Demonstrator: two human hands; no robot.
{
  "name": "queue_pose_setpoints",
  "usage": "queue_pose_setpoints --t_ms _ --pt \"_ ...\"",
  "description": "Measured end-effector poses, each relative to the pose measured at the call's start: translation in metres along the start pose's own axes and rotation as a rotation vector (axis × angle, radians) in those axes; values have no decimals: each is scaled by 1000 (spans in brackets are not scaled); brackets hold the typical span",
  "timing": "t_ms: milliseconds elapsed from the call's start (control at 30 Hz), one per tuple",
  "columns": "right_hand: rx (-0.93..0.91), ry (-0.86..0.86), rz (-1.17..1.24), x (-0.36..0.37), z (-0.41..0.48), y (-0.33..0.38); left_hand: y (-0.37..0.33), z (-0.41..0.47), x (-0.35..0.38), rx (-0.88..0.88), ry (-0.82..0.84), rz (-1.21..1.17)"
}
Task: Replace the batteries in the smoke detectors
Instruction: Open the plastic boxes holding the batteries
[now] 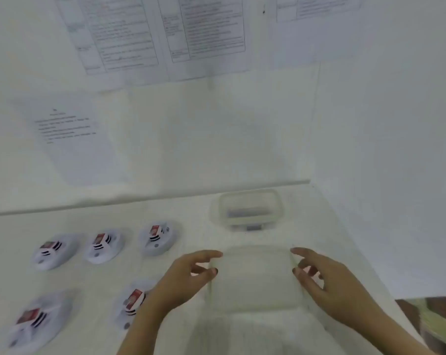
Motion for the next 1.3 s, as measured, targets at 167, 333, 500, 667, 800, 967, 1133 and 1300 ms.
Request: queue_pose_setpoints --t_ms 167,333,500,667,800,967,1133,1300 --pt "136 -2 348 6 -6 -3 9 -9 10 -89 12 -305" --pt "253 59 547 6 -8 -3 13 -10 10 -93 -76 -352" --pt "346 164 771 6 -8 -3 16 -9 13 -129 -68 -488" --pt "415 212 1003 13 -6 -3 27 -4 21 -202 -19 -704" --pt "376 183 965 11 0 -1 29 -3 24 -185 20 -796" --pt "380 196 919 6 1 1 23 -4 18 -71 15 -534" --pt "379 97 769 -2 16 2 12 -7 20 -37 140 -392" --pt "345 98 722 -2 17 8 -5 -11 26 -57 45 -84"
Point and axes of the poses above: each hand's wrist, its own z-axis towards the middle knuckle, its own x-axis out of the palm, y = z × x, the point moved 4 cm from there along z, towards the middle knuckle, and after that the axes turned 2 degrees about -z, right-handed, at the moved point
